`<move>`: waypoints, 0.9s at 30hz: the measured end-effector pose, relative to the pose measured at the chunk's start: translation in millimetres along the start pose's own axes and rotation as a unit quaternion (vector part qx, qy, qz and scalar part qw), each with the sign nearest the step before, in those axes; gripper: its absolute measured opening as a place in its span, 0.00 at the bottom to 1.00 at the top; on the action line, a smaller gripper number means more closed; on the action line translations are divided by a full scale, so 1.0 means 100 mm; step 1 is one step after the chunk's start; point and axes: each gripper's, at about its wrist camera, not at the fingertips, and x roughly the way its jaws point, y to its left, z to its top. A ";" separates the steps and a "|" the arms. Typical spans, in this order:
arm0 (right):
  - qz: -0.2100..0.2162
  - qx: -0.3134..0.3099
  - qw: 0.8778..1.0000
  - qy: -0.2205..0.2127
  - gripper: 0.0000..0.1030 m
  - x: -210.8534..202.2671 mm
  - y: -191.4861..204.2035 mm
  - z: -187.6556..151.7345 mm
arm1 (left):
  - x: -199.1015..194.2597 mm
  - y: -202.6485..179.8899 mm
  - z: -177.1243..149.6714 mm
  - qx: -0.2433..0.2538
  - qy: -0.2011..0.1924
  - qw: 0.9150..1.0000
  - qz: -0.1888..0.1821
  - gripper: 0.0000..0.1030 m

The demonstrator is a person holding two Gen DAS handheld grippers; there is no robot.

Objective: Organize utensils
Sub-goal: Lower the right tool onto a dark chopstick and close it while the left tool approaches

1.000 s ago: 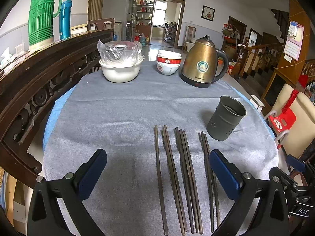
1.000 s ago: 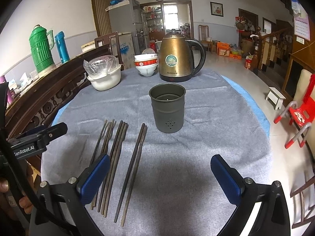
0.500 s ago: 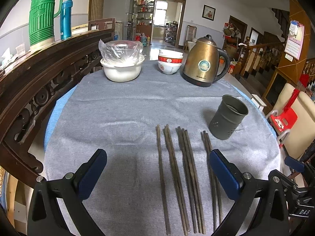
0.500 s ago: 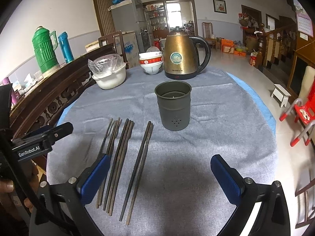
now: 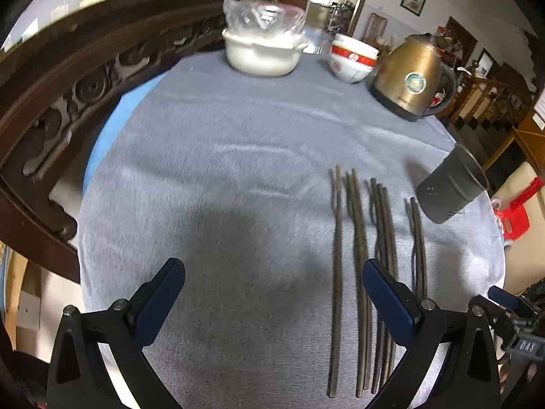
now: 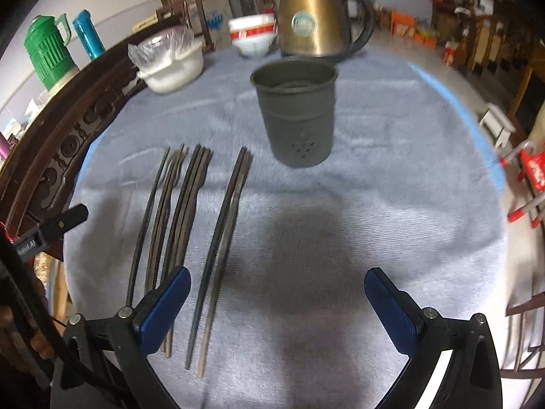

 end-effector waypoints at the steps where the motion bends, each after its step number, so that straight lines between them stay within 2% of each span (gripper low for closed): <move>1: 0.008 0.006 1.000 0.010 1.00 0.05 -0.01 0.03 | 0.02 -0.01 0.00 -0.001 0.004 1.000 0.000 1.00; 3: 0.021 0.018 0.999 0.038 0.99 0.20 -0.03 0.11 | 0.05 0.01 0.00 -0.003 0.008 1.000 -0.004 1.00; 5: 0.029 0.029 0.997 0.058 0.88 0.32 -0.04 0.17 | 0.06 0.02 0.01 -0.003 0.008 1.000 -0.007 1.00; 7: 0.029 0.041 0.995 0.081 0.67 0.43 -0.05 0.23 | 0.08 0.02 0.01 -0.005 0.009 1.000 -0.012 1.00; 8: 0.026 0.047 0.994 0.093 0.62 0.49 -0.06 0.26 | 0.09 0.03 0.02 -0.005 0.009 1.000 -0.015 1.00; 9: 0.023 0.053 0.993 0.107 0.48 0.55 -0.06 0.29 | 0.09 0.03 0.02 -0.006 0.010 1.000 -0.018 1.00; 10: 0.023 0.057 0.992 0.112 0.40 0.57 -0.06 0.30 | 0.10 0.04 0.02 -0.006 0.010 1.000 -0.019 1.00; 21: 0.020 0.056 0.989 0.138 0.35 0.75 0.12 0.47 | 0.18 0.08 0.01 -0.014 0.018 0.999 -0.037 1.00; 25: 0.025 0.055 0.988 0.143 0.23 0.84 0.24 0.52 | 0.19 0.09 0.01 -0.017 0.019 0.999 -0.036 1.00; 27: 0.015 0.049 0.988 0.143 0.16 0.86 0.25 0.53 | 0.19 0.09 0.01 -0.017 0.020 0.999 -0.035 1.00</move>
